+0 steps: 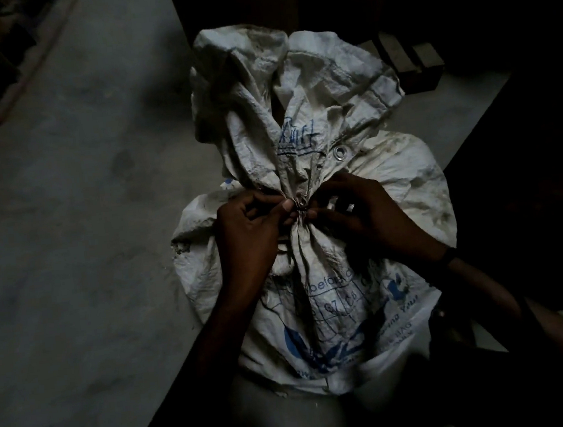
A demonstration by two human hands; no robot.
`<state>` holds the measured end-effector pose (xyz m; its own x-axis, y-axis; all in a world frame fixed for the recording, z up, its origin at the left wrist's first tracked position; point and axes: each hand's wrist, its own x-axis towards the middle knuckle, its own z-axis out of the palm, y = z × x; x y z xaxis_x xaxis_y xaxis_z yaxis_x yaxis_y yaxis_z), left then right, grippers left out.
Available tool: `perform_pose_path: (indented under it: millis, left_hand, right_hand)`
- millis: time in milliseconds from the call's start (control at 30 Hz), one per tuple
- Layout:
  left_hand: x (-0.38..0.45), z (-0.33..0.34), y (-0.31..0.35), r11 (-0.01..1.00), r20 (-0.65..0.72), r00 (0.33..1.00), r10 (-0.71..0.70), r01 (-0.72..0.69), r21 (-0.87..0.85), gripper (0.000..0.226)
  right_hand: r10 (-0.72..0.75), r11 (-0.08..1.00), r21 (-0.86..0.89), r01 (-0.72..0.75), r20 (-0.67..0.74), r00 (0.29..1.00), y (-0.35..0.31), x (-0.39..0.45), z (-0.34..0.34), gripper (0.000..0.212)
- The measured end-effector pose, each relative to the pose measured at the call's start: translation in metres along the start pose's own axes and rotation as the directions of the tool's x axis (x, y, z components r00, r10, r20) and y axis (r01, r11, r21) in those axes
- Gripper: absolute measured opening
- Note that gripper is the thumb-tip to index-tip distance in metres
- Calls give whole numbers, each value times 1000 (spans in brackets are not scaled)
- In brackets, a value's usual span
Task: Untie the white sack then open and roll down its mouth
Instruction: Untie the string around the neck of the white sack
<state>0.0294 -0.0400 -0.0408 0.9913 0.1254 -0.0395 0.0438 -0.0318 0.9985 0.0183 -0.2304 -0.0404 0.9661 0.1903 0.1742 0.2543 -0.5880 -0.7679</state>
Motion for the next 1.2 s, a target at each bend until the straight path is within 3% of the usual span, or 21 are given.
perform_pose_path:
  millis: [100, 333, 633, 800, 1000, 1100, 1200]
  left_hand:
    - [0, -1, 1, 1000, 7, 1000, -14, 14, -24, 9]
    - [-1, 1, 3, 998, -9, 1000, -29, 28, -52, 6]
    - [-3, 4, 5, 998, 3, 1000, -29, 29, -55, 7]
    - [-2, 3, 4, 998, 17, 999, -35, 36, -56, 8]
    - [-5, 3, 7, 997, 14, 999, -35, 36, -67, 12]
    - [-4, 4, 5, 997, 13, 999, -37, 38, -64, 8]
    - [-4, 2, 3, 995, 21, 999, -49, 50, -81, 7]
  right_hand:
    - [-57, 989, -141, 51, -40, 998, -3, -4, 3, 18]
    - [-44, 996, -74, 44, 9, 999, -6, -4, 0, 13]
    - [145, 913, 362, -190, 146, 979, -5, 6, -10, 15]
    - [49, 999, 18, -50, 35, 998, -7, 4, -4, 12]
    - [114, 925, 345, -160, 150, 982, -4, 5, -9, 16]
    - [161, 920, 333, -208, 165, 973, -5, 5, -9, 17]
    - [152, 958, 229, -170, 96, 984, -5, 3, -5, 17]
